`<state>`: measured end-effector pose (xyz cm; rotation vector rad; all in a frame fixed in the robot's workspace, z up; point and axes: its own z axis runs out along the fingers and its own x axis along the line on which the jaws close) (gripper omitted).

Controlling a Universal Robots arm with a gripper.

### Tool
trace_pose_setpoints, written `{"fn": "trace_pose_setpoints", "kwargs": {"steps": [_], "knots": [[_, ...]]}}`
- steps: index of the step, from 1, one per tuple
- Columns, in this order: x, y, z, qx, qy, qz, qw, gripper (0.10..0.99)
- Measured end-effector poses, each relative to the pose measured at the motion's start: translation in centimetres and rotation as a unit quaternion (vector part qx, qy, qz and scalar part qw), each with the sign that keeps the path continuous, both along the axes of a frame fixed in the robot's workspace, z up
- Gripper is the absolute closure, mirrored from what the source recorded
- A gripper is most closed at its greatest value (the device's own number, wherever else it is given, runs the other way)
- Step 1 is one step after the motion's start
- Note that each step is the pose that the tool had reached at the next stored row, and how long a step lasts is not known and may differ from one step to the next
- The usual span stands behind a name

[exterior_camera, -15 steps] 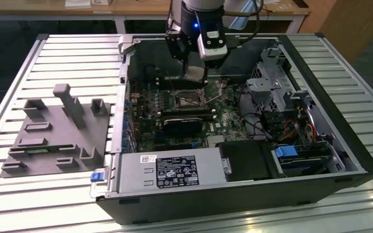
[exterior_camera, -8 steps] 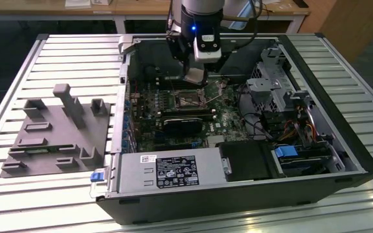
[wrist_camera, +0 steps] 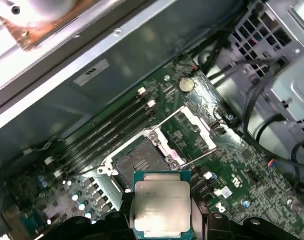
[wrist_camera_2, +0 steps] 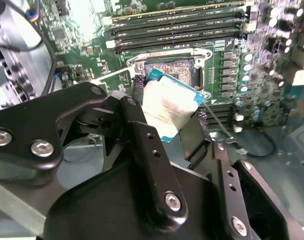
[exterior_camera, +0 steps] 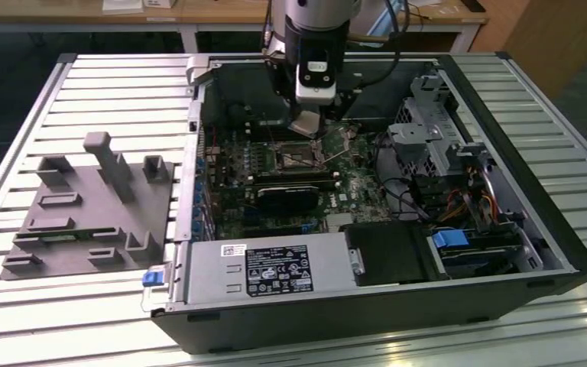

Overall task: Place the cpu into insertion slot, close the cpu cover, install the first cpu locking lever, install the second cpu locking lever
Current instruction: 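Place the cpu into insertion slot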

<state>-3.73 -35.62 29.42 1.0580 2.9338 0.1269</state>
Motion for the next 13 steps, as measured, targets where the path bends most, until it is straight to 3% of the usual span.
{"fn": "trace_pose_setpoints", "kwargs": {"steps": [4,7,13], "knots": [[0.0,0.0,-0.39,0.0,0.0,-0.036,0.9994,0.549],[0.0,0.0,-0.66,0.0,0.0,-0.064,0.998,0.549],[0.0,0.0,-1.16,0.0,0.0,-0.118,0.993,0.549]]}}
